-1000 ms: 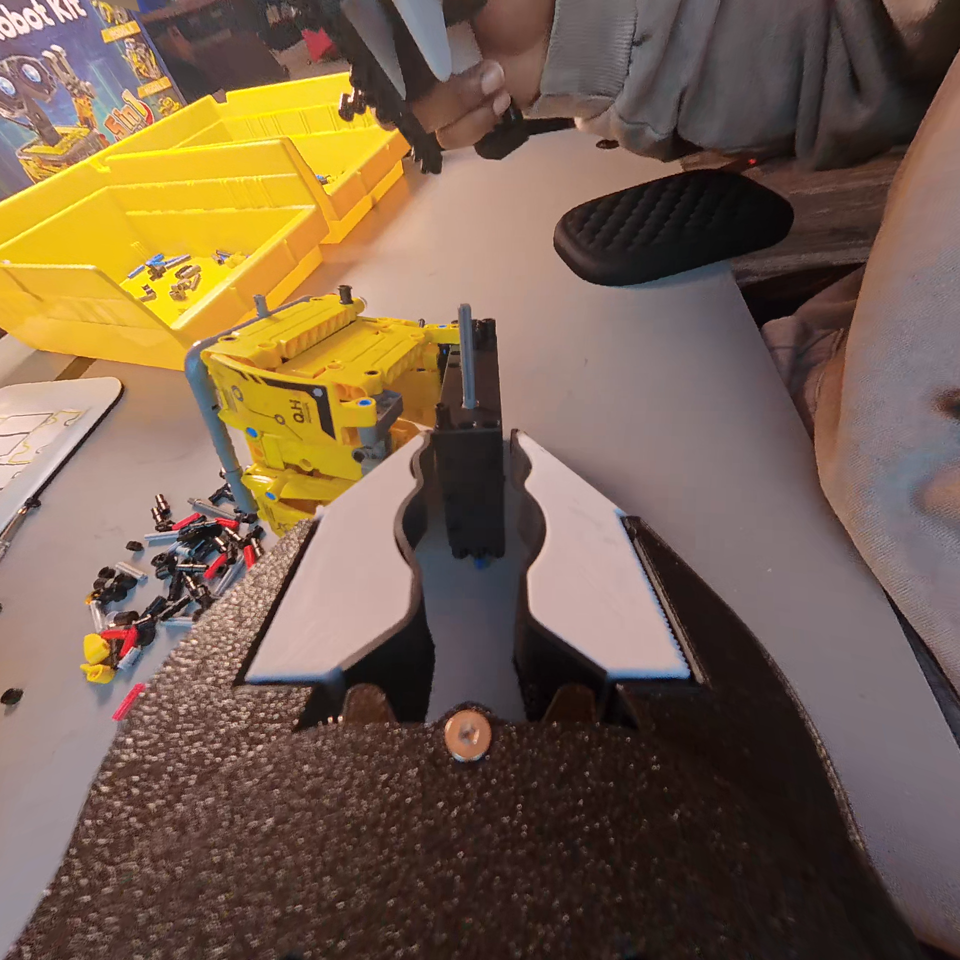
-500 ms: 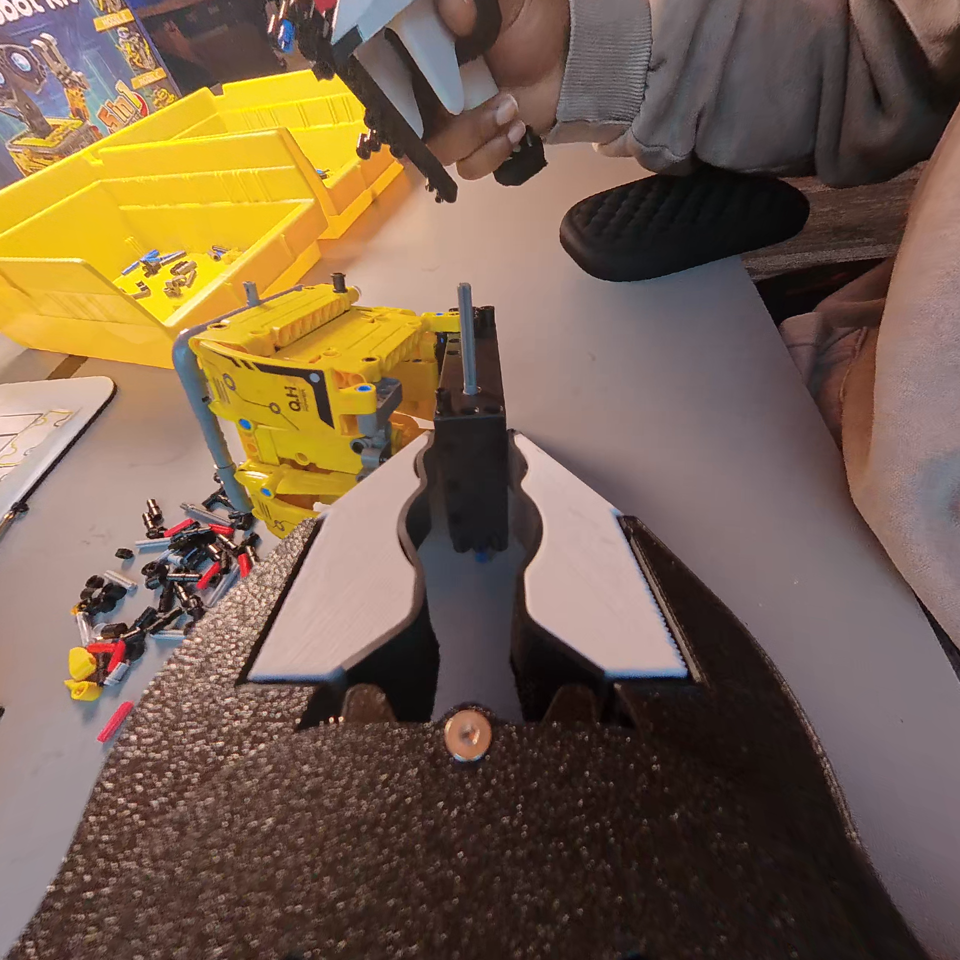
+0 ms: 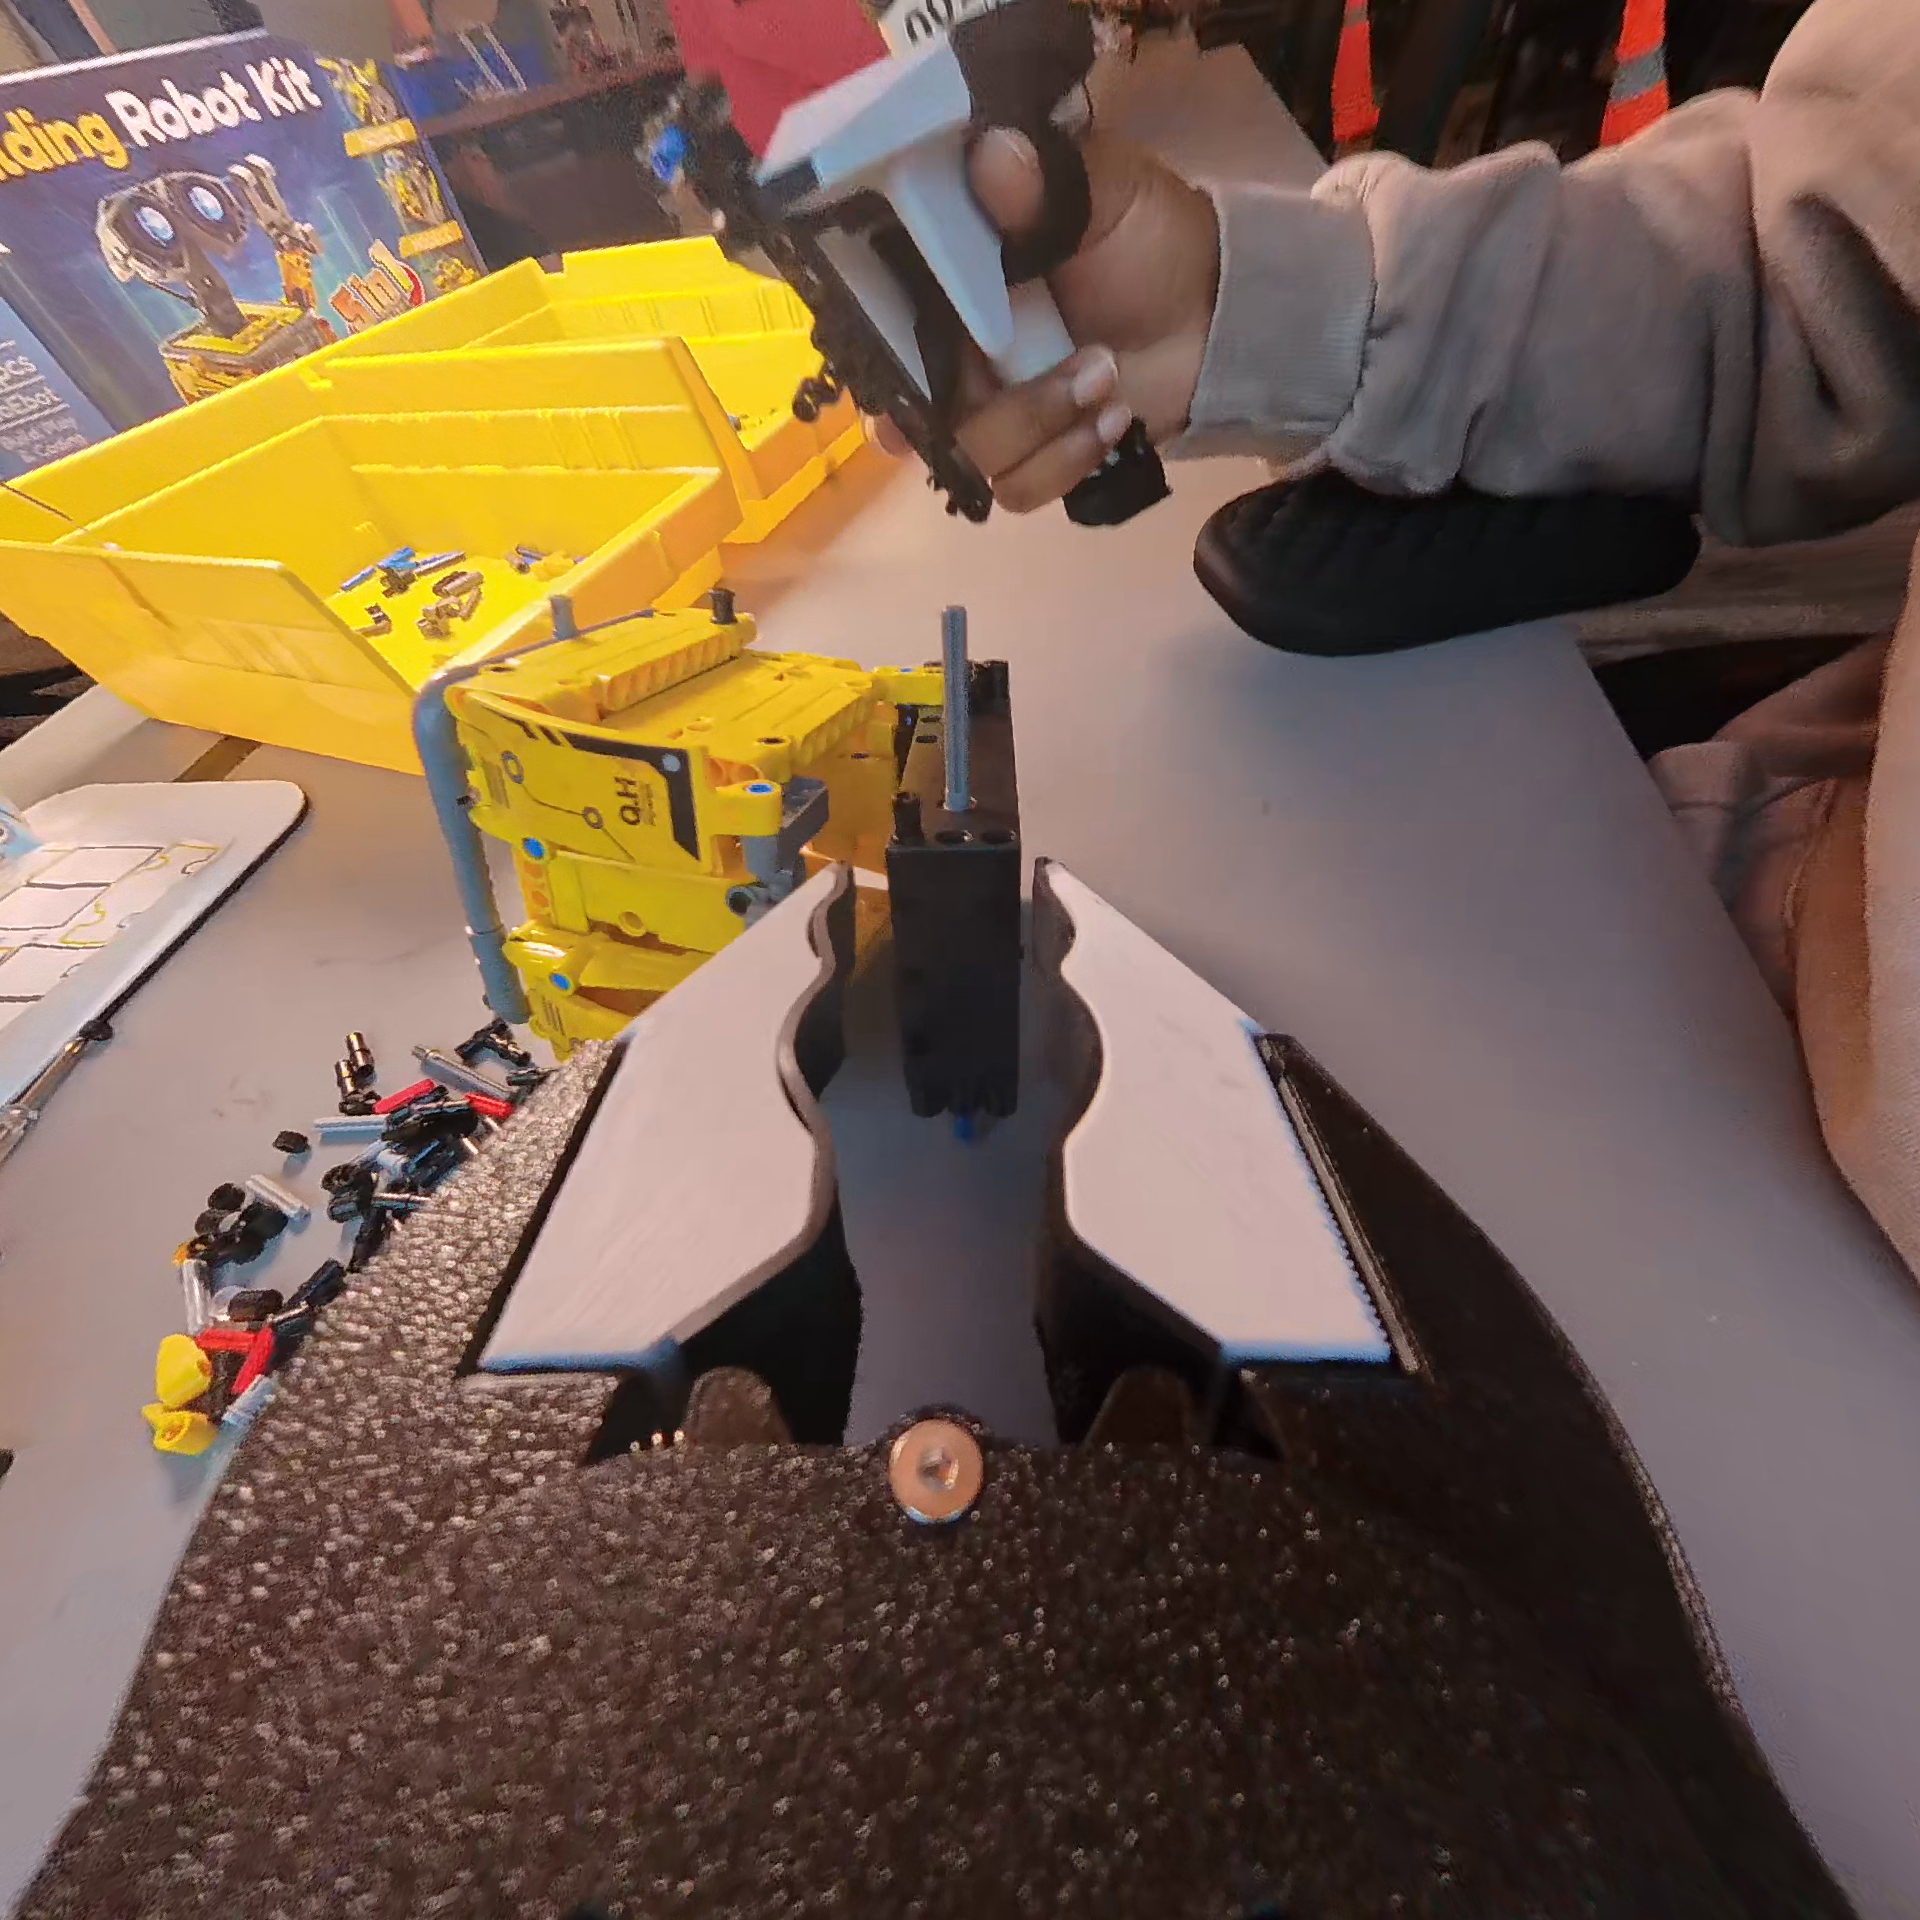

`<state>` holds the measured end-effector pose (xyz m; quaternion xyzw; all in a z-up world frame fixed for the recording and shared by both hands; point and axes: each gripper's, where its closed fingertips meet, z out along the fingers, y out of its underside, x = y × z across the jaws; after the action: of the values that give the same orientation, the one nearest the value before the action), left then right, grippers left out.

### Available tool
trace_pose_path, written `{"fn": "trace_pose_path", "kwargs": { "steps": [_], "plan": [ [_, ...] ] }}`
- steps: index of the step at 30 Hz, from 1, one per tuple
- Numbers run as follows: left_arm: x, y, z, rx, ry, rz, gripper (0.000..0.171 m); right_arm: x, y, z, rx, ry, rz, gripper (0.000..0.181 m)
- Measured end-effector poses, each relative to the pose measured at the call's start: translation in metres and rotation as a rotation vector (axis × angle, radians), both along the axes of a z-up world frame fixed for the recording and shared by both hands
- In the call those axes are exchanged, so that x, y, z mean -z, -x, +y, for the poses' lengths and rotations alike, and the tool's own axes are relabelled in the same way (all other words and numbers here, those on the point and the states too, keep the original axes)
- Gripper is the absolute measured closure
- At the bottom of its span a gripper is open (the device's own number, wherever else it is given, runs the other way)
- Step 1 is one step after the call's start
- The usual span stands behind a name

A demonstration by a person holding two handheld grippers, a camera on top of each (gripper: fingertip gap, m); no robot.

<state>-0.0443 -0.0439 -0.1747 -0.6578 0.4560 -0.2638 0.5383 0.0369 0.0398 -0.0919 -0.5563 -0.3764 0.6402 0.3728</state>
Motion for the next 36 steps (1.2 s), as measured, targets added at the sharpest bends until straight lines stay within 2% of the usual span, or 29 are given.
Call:
{"fn": "trace_pose_path", "kwargs": {
  "steps": [7,13,17,24,26,28,33,36],
  "plan": [
    [-0.02,0.01,-0.004,-0.026,0.036,-0.141,0.124,0.002,0.0,0.0,-0.008,0.048,0.031,0.176],
    [-0.03,0.005,-0.008,-0.019,0.042,-0.193,0.128,-0.011,0.013,-0.016,-0.048,0.015,0.052,0.176],
    [-0.04,-0.003,-0.015,0.013,0.041,-0.234,0.139,-0.02,0.036,-0.045,-0.112,-0.06,0.031,0.176],
    [-0.055,-0.02,-0.025,0.077,0.083,-0.329,0.142,-0.014,0.099,-0.112,-0.239,-0.289,-0.134,0.175],
    [-0.052,-0.019,-0.025,0.074,0.1,-0.322,0.156,-0.008,0.109,-0.121,-0.261,-0.339,-0.177,0.175],
    [-0.05,-0.017,-0.026,0.077,0.119,-0.326,0.164,-0.003,0.115,-0.118,-0.235,-0.375,-0.21,0.175],
    [-0.058,-0.012,-0.03,0.107,0.15,-0.391,0.165,-0.016,0.113,-0.112,-0.225,-0.308,-0.153,0.172],
    [-0.062,-0.007,-0.026,0.085,0.169,-0.429,0.165,-0.023,0.108,-0.105,-0.204,-0.275,-0.115,0.175]
  ]
}}
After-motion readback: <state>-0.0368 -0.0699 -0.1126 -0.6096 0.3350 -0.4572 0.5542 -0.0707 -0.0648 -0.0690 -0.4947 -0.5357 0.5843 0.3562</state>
